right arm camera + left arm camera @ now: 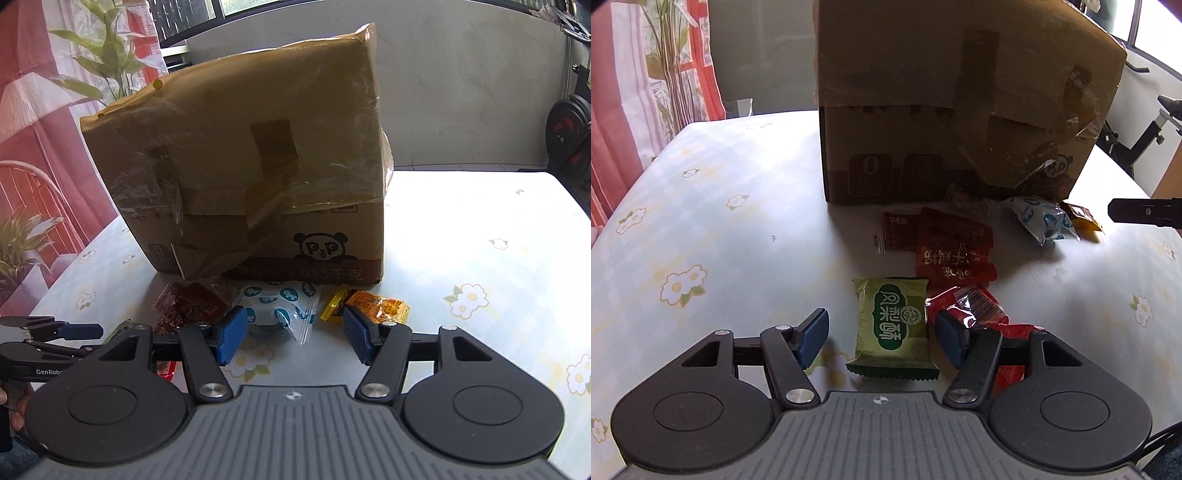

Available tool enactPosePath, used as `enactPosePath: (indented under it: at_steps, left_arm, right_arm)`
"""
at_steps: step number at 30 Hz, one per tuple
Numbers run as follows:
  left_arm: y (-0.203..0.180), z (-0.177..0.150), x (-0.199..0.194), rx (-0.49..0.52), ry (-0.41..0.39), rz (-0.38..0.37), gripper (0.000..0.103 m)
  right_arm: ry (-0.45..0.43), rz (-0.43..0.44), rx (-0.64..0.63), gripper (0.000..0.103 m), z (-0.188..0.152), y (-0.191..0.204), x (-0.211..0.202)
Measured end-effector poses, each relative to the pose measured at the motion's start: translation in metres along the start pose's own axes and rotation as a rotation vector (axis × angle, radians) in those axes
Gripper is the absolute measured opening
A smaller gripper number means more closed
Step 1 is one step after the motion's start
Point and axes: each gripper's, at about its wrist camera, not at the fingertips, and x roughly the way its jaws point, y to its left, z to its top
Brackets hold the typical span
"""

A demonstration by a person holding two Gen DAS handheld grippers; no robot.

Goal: Organize snacks
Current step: 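Grasp the green square cake packet with the left tool while the right tool grasps the yellow candy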

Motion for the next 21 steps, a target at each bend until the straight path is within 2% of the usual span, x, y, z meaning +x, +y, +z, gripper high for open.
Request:
enactPosePath:
  at_steps: [5, 7, 8, 11, 14, 21]
  left_arm:
    - [-0.003, -0.001, 0.006, 0.017, -0.016, 0.043, 0.065]
    - [0.001, 0.000, 0.005, 0.002, -0.020, 0.049, 0.055]
    - [0.003, 0.001, 0.004, -0.005, -0.020, 0.058, 0.042]
    - [0.015, 0.003, 0.001, -0.057, -0.016, 0.031, 0.042]
    - [0.021, 0.004, -0.002, -0.080, -0.032, 0.041, 0.042]
    - [0.024, 0.006, -0.008, -0.101, -0.053, 0.039, 0.042]
  right_arm:
    - [0.014, -0.008, 0.003, 0.061, -0.005, -0.005, 0.002]
    - [0.022, -0.021, -0.002, 0.061, -0.008, -0.009, 0.003]
    - [0.028, -0.028, -0.009, 0.061, -0.008, -0.011, 0.003]
    - [0.036, -0.041, -0.047, 0.061, -0.007, -0.019, 0.005]
    - [0.042, -0.065, -0.127, 0.061, -0.003, -0.028, 0.012]
    - [0.110, -0.046, -0.400, 0.061, 0.007, -0.029, 0.049]
